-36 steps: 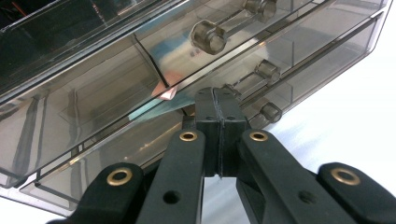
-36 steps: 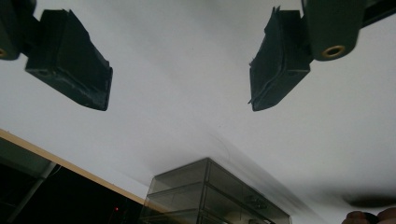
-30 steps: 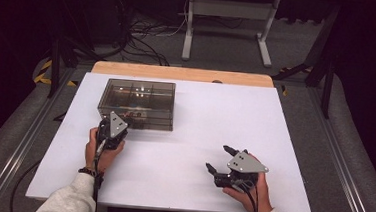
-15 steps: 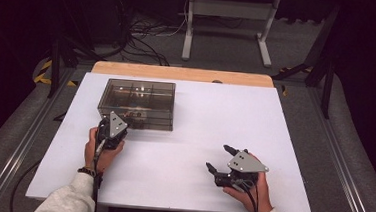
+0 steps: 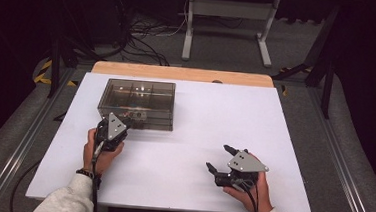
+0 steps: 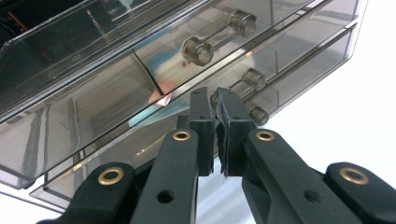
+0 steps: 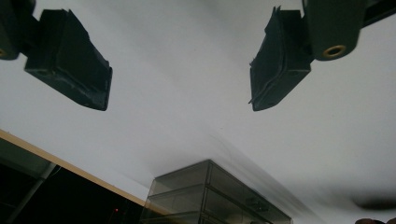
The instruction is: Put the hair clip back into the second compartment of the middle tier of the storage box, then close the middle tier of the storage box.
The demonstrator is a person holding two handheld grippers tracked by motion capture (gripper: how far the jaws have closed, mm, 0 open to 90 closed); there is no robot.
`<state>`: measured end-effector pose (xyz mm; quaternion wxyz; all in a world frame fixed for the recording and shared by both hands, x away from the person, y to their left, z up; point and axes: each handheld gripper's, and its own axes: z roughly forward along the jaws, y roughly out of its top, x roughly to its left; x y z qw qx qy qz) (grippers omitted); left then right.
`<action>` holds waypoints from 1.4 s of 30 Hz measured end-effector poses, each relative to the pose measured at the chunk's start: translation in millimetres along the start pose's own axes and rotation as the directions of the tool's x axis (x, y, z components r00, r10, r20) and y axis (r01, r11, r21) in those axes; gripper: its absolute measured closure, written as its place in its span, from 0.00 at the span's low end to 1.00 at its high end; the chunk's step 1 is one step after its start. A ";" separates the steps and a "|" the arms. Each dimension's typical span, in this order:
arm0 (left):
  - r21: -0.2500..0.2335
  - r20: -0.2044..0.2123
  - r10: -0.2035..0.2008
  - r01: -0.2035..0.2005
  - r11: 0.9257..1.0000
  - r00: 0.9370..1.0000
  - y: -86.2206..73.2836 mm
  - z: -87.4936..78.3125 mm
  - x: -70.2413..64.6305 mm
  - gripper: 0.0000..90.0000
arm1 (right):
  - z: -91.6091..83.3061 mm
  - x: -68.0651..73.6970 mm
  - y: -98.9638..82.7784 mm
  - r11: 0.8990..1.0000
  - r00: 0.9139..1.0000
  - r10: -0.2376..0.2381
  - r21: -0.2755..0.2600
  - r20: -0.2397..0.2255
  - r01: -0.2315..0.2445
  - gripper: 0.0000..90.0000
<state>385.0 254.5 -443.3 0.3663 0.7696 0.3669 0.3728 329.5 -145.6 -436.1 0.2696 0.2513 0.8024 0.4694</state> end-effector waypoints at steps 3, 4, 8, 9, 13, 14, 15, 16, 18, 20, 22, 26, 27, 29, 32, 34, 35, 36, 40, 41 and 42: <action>-0.011 0.019 0.006 -0.006 1.000 1.000 0.9 -3.3 -2.6 0.94 | -0.1 0.3 0.2 1.000 1.000 0.000 -0.002 -0.001 0.000 0.24; -0.015 0.023 0.006 -0.006 1.000 1.000 1.3 -4.5 -3.5 0.93 | -0.1 0.2 0.2 1.000 1.000 -0.001 -0.001 -0.001 0.001 0.24; -0.034 0.040 0.018 -0.017 0.999 0.999 3.2 -7.7 -6.7 0.91 | 0.2 -1.0 -0.2 1.000 1.000 0.002 -0.004 0.001 -0.002 0.24; -0.034 0.047 0.018 -0.017 0.999 0.999 3.5 -8.7 -7.7 0.90 | 0.1 -0.8 -0.4 1.000 1.000 0.000 -0.003 0.001 0.000 0.24; -0.043 0.059 0.039 -0.036 0.998 0.998 5.1 -11.1 -11.3 0.87 | -1.7 0.6 0.1 1.000 1.000 -0.005 -0.006 0.002 0.005 0.24; -0.044 0.059 0.043 -0.040 0.998 0.997 5.6 -11.5 -12.3 0.87 | -2.0 0.7 -0.2 1.000 1.000 -0.004 -0.009 0.001 0.004 0.24; -0.048 0.060 0.046 -0.043 0.998 0.997 6.1 -11.9 -13.1 0.86 | -2.0 1.0 -0.6 1.000 1.000 -0.006 -0.008 0.000 0.006 0.24; -0.050 0.062 0.043 -0.040 0.998 0.997 6.6 -12.6 -14.2 0.85 | -2.0 1.2 -0.8 1.000 1.000 -0.011 -0.005 0.002 0.011 0.24; -0.056 0.065 0.044 -0.040 0.998 0.997 7.8 -13.2 -15.8 0.82 | -2.4 1.5 -1.0 1.000 1.000 -0.011 -0.007 -0.002 0.011 0.24; -0.062 0.067 0.048 -0.044 0.997 0.997 8.0 -14.0 -17.3 0.80 | -2.3 1.8 -1.0 1.000 1.000 -0.012 -0.005 -0.003 0.012 0.24; -0.063 0.070 0.057 -0.053 0.997 0.996 8.4 -14.5 -18.4 0.77 | -2.3 2.1 -0.8 1.000 1.000 -0.012 -0.007 -0.005 0.012 0.24; -0.073 0.071 0.050 -0.045 0.996 0.996 8.0 -14.8 -19.3 0.69 | -1.8 2.0 -0.9 1.000 1.000 -0.012 -0.004 -0.004 0.012 0.24; -0.073 0.070 0.052 -0.046 0.996 0.996 7.9 -14.9 -19.5 0.68 | -1.8 2.0 -0.9 1.000 1.000 -0.013 -0.004 -0.004 0.013 0.24; -0.078 0.073 0.050 -0.045 0.996 0.996 7.7 -15.2 -19.6 0.64 | -1.6 2.2 -0.9 1.000 1.000 -0.013 -0.005 -0.004 0.013 0.24; -0.085 0.070 0.050 -0.044 0.995 0.996 8.0 -16.0 -19.9 0.59 | -1.2 2.5 -1.3 1.000 1.000 -0.014 -0.003 -0.004 0.014 0.24; -0.089 0.081 0.049 -0.041 0.995 0.996 8.1 -16.4 -20.0 0.53 | -1.4 2.5 -1.3 1.000 1.000 -0.014 -0.003 -0.005 0.014 0.24; -0.086 0.084 0.051 -0.043 0.995 0.995 8.2 -16.5 -20.3 0.50 | -1.5 2.4 -1.3 1.000 1.000 -0.014 -0.004 -0.005 0.014 0.24; -0.085 0.086 0.055 -0.048 0.995 0.995 8.2 -16.4 -20.8 0.48 | -1.6 2.3 -1.3 1.000 1.000 -0.014 -0.004 -0.005 0.014 0.24; -0.086 0.094 0.064 -0.056 0.995 0.993 8.5 -16.4 -21.9 0.41 | -1.7 2.4 -1.2 1.000 1.000 -0.014 -0.005 -0.004 0.014 0.24; -0.086 0.099 0.064 -0.056 0.995 0.993 8.4 -16.4 -21.9 0.40 | -1.6 2.5 -1.2 1.000 1.000 -0.015 -0.005 -0.003 0.015 0.24; -0.086 0.102 0.065 -0.057 0.995 0.993 8.3 -16.3 -22.0 0.39 | -1.6 2.6 -1.2 1.000 1.000 -0.015 -0.005 -0.002 0.015 0.24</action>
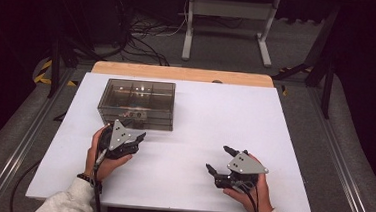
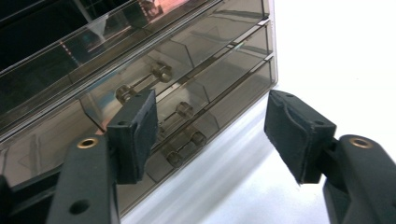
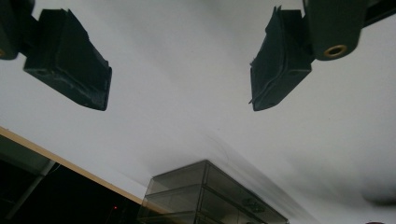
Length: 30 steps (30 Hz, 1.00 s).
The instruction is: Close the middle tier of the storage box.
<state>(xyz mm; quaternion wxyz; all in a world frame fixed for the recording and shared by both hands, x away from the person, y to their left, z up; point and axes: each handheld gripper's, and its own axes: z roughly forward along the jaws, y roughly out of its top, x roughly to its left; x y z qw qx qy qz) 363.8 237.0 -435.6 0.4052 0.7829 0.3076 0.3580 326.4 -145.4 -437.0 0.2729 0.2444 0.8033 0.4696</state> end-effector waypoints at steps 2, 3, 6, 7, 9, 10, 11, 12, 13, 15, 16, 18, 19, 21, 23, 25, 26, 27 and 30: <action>0.001 0.000 -0.001 0.001 1.000 1.000 -0.3 0.3 -0.4 0.36 | 0.0 -0.2 -0.1 1.000 1.000 0.000 0.001 0.000 0.000 0.24; 0.000 0.007 -0.006 0.006 1.000 1.000 -0.5 0.3 -0.7 0.35 | 0.0 -0.1 -0.1 1.000 1.000 0.001 0.000 0.000 -0.001 0.24; -0.003 0.011 -0.007 0.007 1.000 1.000 -0.3 0.2 -1.3 0.32 | -0.2 -0.3 -0.1 1.000 1.000 0.001 0.000 0.002 -0.001 0.23; -0.006 0.016 -0.005 0.005 1.000 1.000 -0.3 0.2 -1.1 0.31 | -0.3 -0.5 -0.1 1.000 1.000 0.002 0.000 0.002 -0.002 0.23; -0.006 0.014 -0.001 0.001 1.000 1.000 -0.1 -0.1 -1.3 0.29 | -0.5 -0.7 -0.1 1.000 1.000 0.003 -0.001 0.005 -0.003 0.23; -0.008 0.021 -0.004 0.004 1.000 1.000 -0.1 0.0 -1.4 0.28 | -0.5 -0.9 -0.1 1.000 1.000 0.004 -0.003 0.007 -0.004 0.22; -0.010 0.022 -0.006 0.006 1.000 1.000 -0.2 -0.3 -1.6 0.27 | -0.5 -0.9 -0.2 1.000 1.000 0.010 -0.004 0.011 -0.010 0.21; -0.012 0.022 -0.008 0.008 1.000 1.000 -0.2 -0.1 -2.0 0.26 | -0.5 -1.2 -0.3 1.000 1.000 0.012 -0.003 0.015 -0.012 0.20; -0.010 0.026 -0.009 0.009 1.000 1.000 0.0 -0.3 -2.1 0.25 | -0.4 -1.4 -0.4 1.000 1.000 0.015 -0.003 0.020 -0.015 0.18; -0.013 0.035 -0.010 0.010 1.000 0.999 0.1 -0.5 -2.4 0.23 | -0.6 -1.6 -0.6 1.000 0.999 0.020 -0.002 0.027 -0.020 0.16; -0.012 0.039 -0.009 0.010 1.000 0.999 0.1 -0.2 -2.5 0.22 | -0.6 -1.8 -0.6 1.000 0.999 0.024 -0.003 0.026 -0.024 0.16; -0.010 0.048 -0.003 0.003 1.000 0.999 0.1 0.1 -2.6 0.20 | -0.7 -1.9 -0.5 0.999 0.999 0.034 -0.007 0.029 -0.034 0.13; -0.011 0.051 -0.003 0.004 1.000 0.999 0.0 0.4 -3.0 0.19 | -0.6 -2.1 -0.4 0.999 0.999 0.037 -0.006 0.029 -0.037 0.13; -0.007 0.058 -0.002 0.002 1.000 0.998 0.2 0.7 -3.1 0.18 | -0.4 -2.4 -0.5 0.999 0.999 0.041 -0.006 0.028 -0.041 0.12; -0.009 0.059 0.003 -0.002 1.000 0.998 0.4 0.2 -2.9 0.17 | 0.1 -2.9 -0.7 0.999 0.999 0.047 -0.005 0.026 -0.047 0.10; -0.009 0.070 -0.003 0.004 1.000 0.998 0.4 -0.2 -3.4 0.16 | 0.5 -3.1 -0.8 0.999 0.998 0.048 -0.003 0.029 -0.047 0.10; -0.006 0.074 -0.001 0.001 1.000 0.997 0.4 -0.5 -3.4 0.16 | 0.5 -3.2 -0.9 0.999 0.998 0.049 -0.003 0.029 -0.049 0.10; -0.006 0.074 0.008 -0.008 1.000 0.997 0.4 -1.1 -3.2 0.15 | 0.4 -3.3 -0.9 0.999 0.998 0.050 -0.003 0.031 -0.050 0.10; -0.008 0.095 0.010 -0.009 1.000 0.995 -0.2 -2.8 -3.9 0.15 | -0.1 -3.2 -0.9 0.999 0.998 0.047 -0.001 0.038 -0.047 0.10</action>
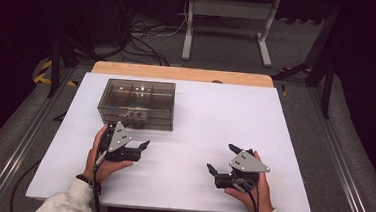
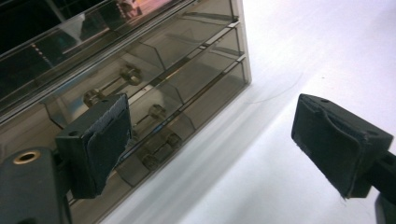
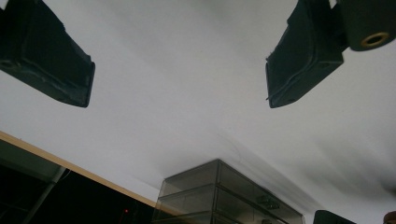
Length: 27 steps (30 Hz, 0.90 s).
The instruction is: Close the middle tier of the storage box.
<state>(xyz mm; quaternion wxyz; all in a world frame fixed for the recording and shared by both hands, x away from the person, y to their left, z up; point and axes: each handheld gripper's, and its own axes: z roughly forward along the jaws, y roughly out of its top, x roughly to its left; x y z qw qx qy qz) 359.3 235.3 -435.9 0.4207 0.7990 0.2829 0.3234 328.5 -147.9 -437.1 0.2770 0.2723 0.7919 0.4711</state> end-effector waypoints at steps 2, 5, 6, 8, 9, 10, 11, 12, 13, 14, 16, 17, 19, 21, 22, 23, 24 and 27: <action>0.000 0.011 0.007 -0.007 1.000 1.000 -0.4 -1.6 -1.3 0.15 | -0.2 0.0 0.0 1.000 1.000 -0.003 0.002 0.002 0.003 0.10; -0.003 0.022 0.017 -0.017 1.000 1.000 -0.5 -4.1 -2.1 0.15 | -0.5 0.1 -0.1 1.000 1.000 -0.014 0.003 0.011 0.014 0.10; -0.006 0.028 0.014 -0.014 1.000 1.000 -0.7 -4.8 -2.9 0.14 | -0.6 0.2 -0.2 1.000 1.000 -0.021 0.005 0.017 0.021 0.10; -0.005 0.040 0.023 -0.023 1.000 0.999 -0.6 -6.1 -3.6 0.14 | -0.9 0.2 -0.2 1.000 0.999 -0.029 0.008 0.023 0.029 0.10; -0.004 0.039 0.026 -0.026 1.000 0.999 -0.9 -7.0 -4.3 0.14 | -1.0 0.1 -0.2 1.000 0.999 -0.028 0.008 0.022 0.028 0.10; -0.002 0.043 0.034 -0.034 0.999 0.998 -1.1 -7.6 -4.5 0.14 | -1.2 0.1 -0.2 1.000 0.999 -0.029 0.008 0.025 0.029 0.10; -0.002 0.044 0.037 -0.037 0.999 0.998 -1.5 -8.4 -5.0 0.14 | -1.3 0.1 -0.3 1.000 0.999 -0.030 0.007 0.027 0.030 0.10; -0.001 0.044 0.041 -0.041 0.999 0.998 -1.9 -9.3 -5.4 0.14 | -1.4 0.1 -0.2 0.999 0.999 -0.033 0.009 0.028 0.033 0.10; 0.001 0.047 0.038 -0.038 0.999 0.998 -2.3 -10.3 -6.0 0.14 | -1.6 0.0 -0.2 0.999 0.999 -0.037 0.010 0.031 0.036 0.10; 0.000 0.048 0.039 -0.039 0.999 0.998 -2.7 -11.0 -6.4 0.14 | -1.8 -0.1 -0.2 0.999 0.999 -0.037 0.010 0.032 0.037 0.10; 0.002 0.055 0.046 -0.046 0.999 0.997 -3.0 -11.8 -7.3 0.14 | -2.0 -0.6 -0.3 0.999 0.999 -0.038 0.012 0.036 0.038 0.10; 0.001 0.055 0.048 -0.048 0.999 0.997 -3.2 -11.9 -8.4 0.14 | -2.0 -0.7 -0.3 0.999 0.999 -0.039 0.013 0.037 0.039 0.10; 0.002 0.061 0.057 -0.057 0.998 0.997 -3.5 -12.9 -9.4 0.14 | -2.0 -0.6 -0.4 0.999 0.998 -0.048 0.017 0.042 0.048 0.10; -0.001 0.061 0.055 -0.055 0.998 0.997 -3.9 -14.1 -11.2 0.14 | -2.3 -0.1 -1.6 0.998 0.997 -0.058 0.022 0.047 0.057 0.10; -0.002 0.065 0.055 -0.055 0.998 0.996 -4.1 -14.6 -11.6 0.14 | -2.7 -0.4 -2.4 0.998 0.997 -0.061 0.024 0.048 0.060 0.10; -0.002 0.068 0.058 -0.058 0.998 0.996 -4.2 -15.0 -12.0 0.14 | -3.4 -1.1 -3.3 0.998 0.997 -0.059 0.025 0.048 0.058 0.10; -0.002 0.066 0.060 -0.060 0.998 0.996 -4.5 -15.9 -12.6 0.14 | -4.1 -1.8 -4.1 0.998 0.997 -0.054 0.024 0.050 0.053 0.10; -0.001 0.068 0.059 -0.059 0.998 0.996 -5.2 -18.3 -13.6 0.14 | -6.6 -3.6 -6.1 0.999 0.997 -0.048 0.024 0.054 0.046 0.10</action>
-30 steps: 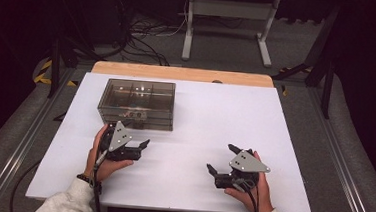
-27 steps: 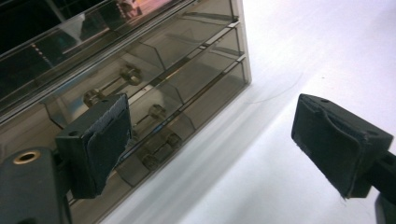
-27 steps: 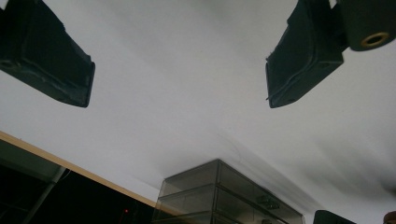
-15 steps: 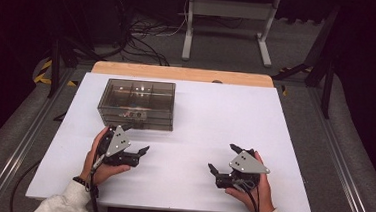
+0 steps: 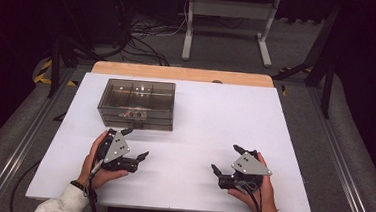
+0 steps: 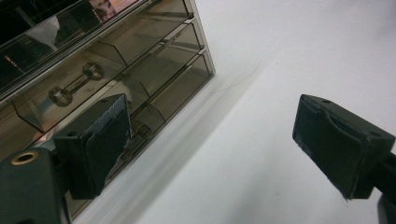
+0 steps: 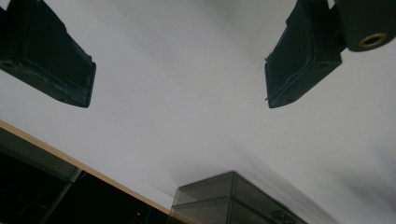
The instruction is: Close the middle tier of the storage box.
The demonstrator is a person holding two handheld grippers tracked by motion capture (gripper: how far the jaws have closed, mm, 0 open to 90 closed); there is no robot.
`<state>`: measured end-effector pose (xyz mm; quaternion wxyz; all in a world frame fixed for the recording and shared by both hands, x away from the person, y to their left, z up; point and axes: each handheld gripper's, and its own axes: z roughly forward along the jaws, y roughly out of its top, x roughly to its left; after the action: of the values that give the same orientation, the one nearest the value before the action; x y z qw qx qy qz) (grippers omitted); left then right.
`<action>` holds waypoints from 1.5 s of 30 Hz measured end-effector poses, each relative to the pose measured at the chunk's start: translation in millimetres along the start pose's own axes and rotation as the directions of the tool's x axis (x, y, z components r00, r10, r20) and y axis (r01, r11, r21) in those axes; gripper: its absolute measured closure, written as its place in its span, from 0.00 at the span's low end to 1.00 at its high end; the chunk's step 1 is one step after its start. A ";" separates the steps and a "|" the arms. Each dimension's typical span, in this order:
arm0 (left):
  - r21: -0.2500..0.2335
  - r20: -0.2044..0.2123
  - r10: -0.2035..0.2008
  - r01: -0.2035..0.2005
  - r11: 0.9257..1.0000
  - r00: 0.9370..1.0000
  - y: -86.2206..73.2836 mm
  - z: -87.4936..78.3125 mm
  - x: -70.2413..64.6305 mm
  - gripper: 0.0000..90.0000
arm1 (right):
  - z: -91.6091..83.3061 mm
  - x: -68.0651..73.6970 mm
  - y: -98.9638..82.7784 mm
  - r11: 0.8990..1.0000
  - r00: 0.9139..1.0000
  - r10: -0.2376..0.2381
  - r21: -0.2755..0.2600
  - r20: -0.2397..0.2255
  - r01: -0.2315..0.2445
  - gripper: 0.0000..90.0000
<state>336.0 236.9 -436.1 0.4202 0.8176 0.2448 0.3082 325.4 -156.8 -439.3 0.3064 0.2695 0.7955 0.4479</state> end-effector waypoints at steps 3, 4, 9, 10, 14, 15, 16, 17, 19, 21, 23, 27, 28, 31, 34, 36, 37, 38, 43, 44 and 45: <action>-0.005 0.003 0.003 -0.003 1.000 1.000 -1.1 -2.0 -0.8 0.15 | -1.1 -0.9 -2.1 1.000 1.000 0.001 0.004 0.002 -0.001 0.11; -0.005 0.004 0.004 -0.004 1.000 1.000 -1.4 -2.8 -0.9 0.15 | -1.6 -1.0 -2.8 1.000 1.000 0.002 0.004 0.002 -0.002 0.11; -0.012 0.006 -0.002 0.002 1.000 1.000 -4.1 -7.3 -1.9 0.15 | -3.7 -2.0 -6.4 1.000 1.000 0.003 0.003 0.002 -0.003 0.11; -0.010 0.007 -0.003 0.003 1.000 1.000 -4.6 -8.3 -2.2 0.15 | -4.0 -2.4 -7.1 1.000 1.000 0.004 0.004 0.004 -0.004 0.11; -0.013 0.005 0.001 -0.001 1.000 1.000 -6.1 -11.0 -3.0 0.15 | -5.6 -3.9 -9.9 1.000 1.000 0.007 0.007 0.008 -0.007 0.11; -0.013 0.006 0.001 0.000 1.000 1.000 -6.5 -11.5 -3.1 0.14 | -5.9 -4.2 -10.5 1.000 1.000 0.008 0.007 0.009 -0.008 0.11; -0.012 0.006 0.005 -0.005 1.000 1.000 -7.1 -12.0 -3.1 0.14 | -6.3 -4.6 -11.1 1.000 1.000 0.007 0.006 0.008 -0.007 0.11; -0.011 0.006 0.005 -0.005 1.000 1.000 -7.8 -12.7 -3.5 0.14 | -6.6 -4.8 -11.7 1.000 1.000 0.009 0.007 0.008 -0.009 0.11; -0.010 0.006 0.007 -0.007 1.000 1.000 -9.0 -13.7 -3.3 0.14 | -6.9 -4.9 -12.6 1.000 1.000 0.007 0.008 0.009 -0.007 0.11; -0.007 0.003 0.008 -0.008 1.000 1.000 -9.8 -15.3 -3.1 0.14 | -7.4 -5.1 -13.3 1.000 1.000 0.009 0.006 0.007 -0.009 0.11; -0.011 0.004 0.012 -0.012 1.000 1.000 -10.7 -16.4 -2.6 0.14 | -7.6 -5.3 -14.0 1.000 1.000 0.008 0.007 0.009 -0.008 0.11; -0.009 0.005 0.004 -0.004 1.000 1.000 -13.1 -18.3 -2.7 0.14 | -8.0 -5.4 -15.2 1.000 1.000 0.010 0.006 0.009 -0.010 0.11; -0.005 0.006 0.003 -0.003 1.000 1.000 -13.8 -18.7 -2.8 0.14 | -7.9 -5.4 -15.5 1.000 1.000 0.009 0.008 0.009 -0.009 0.11; -0.003 0.005 0.000 0.000 1.000 1.000 -15.8 -19.6 -3.4 0.14 | -7.6 -5.7 -15.8 1.000 1.000 0.010 0.008 0.009 -0.010 0.11; 0.003 0.008 -0.004 0.004 1.000 1.000 -18.0 -20.7 -3.6 0.14 | -6.9 -5.9 -16.6 1.000 1.000 0.010 0.011 0.009 -0.010 0.11; 0.005 0.009 -0.001 0.001 1.000 1.000 -19.5 -21.3 -3.4 0.14 | -6.5 -6.6 -17.1 1.000 1.000 0.010 0.011 0.010 -0.010 0.11; 0.007 0.010 0.004 -0.004 1.000 1.000 -20.1 -21.6 -3.1 0.14 | -6.3 -6.8 -17.2 1.000 1.000 0.012 0.012 0.010 -0.012 0.11; 0.009 0.008 -0.004 0.004 1.000 1.000 -21.0 -21.9 -3.5 0.14 | -6.2 -6.9 -17.3 1.000 1.000 0.013 0.012 0.010 -0.013 0.11; 0.015 0.011 -0.001 0.001 1.000 1.000 -23.7 -22.8 -4.2 0.14 | -5.9 -6.5 -17.6 1.000 1.000 0.012 0.010 0.009 -0.012 0.11; 0.018 0.010 -0.005 0.005 1.000 1.000 -24.6 -23.2 -4.3 0.14 | -5.8 -6.6 -17.6 1.000 1.000 0.012 0.010 0.009 -0.012 0.11; 0.019 0.011 -0.008 0.008 1.000 1.000 -25.5 -23.6 -4.2 0.14 | -5.8 -6.6 -17.6 1.000 1.000 0.011 0.010 0.010 -0.011 0.11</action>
<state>312.7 260.2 -448.0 0.4149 0.8223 0.2486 0.2998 322.9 -172.7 -450.7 0.3064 0.2775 0.7948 0.4443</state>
